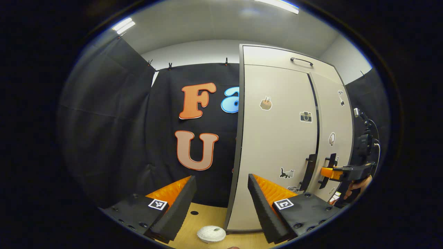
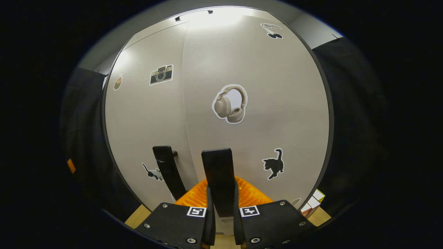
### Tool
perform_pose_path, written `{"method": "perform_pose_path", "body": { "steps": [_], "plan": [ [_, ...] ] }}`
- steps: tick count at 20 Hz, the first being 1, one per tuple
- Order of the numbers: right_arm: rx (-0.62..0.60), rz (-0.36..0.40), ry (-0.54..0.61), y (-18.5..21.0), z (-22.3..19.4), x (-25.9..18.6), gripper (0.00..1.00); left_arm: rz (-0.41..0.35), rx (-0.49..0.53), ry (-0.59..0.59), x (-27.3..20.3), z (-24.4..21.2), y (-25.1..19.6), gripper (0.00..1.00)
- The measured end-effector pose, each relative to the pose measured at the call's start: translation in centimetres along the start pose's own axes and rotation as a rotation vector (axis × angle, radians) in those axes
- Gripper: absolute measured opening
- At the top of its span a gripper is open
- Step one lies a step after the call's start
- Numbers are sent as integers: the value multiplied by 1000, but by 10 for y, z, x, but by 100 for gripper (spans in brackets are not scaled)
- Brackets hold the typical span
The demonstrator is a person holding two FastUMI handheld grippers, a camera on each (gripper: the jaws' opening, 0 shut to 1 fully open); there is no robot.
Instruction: Open the right door of the double-door shoe cabinet with the right hand, and open the left door with the left hand.
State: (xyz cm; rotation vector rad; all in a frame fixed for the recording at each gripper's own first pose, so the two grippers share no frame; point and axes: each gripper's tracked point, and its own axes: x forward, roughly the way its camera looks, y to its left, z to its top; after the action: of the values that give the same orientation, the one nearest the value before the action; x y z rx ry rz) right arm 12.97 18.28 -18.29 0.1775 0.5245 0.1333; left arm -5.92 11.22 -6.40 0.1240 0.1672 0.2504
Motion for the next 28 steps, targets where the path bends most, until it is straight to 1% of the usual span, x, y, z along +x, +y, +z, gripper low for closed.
{"method": "perform_pose_path", "body": {
  "steps": [1, 4, 7, 9, 11, 15, 16, 17, 19, 22, 23, 24, 26, 28],
  "plan": [
    [2, 6, 5, -1, 0, -4, 20, 10, -2, -2, -4, 2, 2, 96],
    [14, 19, 2, -2, -1, -12, 21, 20, -18, 7, -14, 2, 4, 96],
    [12, 41, -7, -4, -1, -21, 20, 49, 9, 18, -19, 0, 10, 96],
    [14, 59, -1, -5, -2, -28, 21, 54, 1, 14, -23, 4, 8, 98],
    [3, 71, -3, -9, -2, -36, 21, 55, -7, 8, -26, 5, 3, 98],
    [-11, 104, -12, -15, -3, -50, 21, 37, 4, 2, -28, 8, -14, 98],
    [-15, 112, -11, -17, -3, -54, 21, 34, 10, -3, -29, 11, -18, 96],
    [-21, 117, -13, -19, -3, -57, 21, 30, 14, -10, -29, 13, -22, 98],
    [-39, 133, -29, -23, -3, -63, 21, 18, 20, -21, -30, 18, -31, 98],
    [-31, 140, -31, -30, -4, -72, 21, -3, 23, -34, -29, 22, -43, 97],
    [-29, 141, -32, -32, -4, -75, 24, -11, 21, -42, -29, 24, -48, 97],
    [-27, 143, -36, -35, -3, -80, 21, -25, 13, -54, -29, 27, -53, 96],
    [-32, 149, -45, -42, -4, -84, 20, -48, 1, -65, -27, 29, -62, 97],
    [-32, 147, -40, -48, -5, -89, 20, -53, 5, -70, -25, 30, -66, 98]
  ]
}}
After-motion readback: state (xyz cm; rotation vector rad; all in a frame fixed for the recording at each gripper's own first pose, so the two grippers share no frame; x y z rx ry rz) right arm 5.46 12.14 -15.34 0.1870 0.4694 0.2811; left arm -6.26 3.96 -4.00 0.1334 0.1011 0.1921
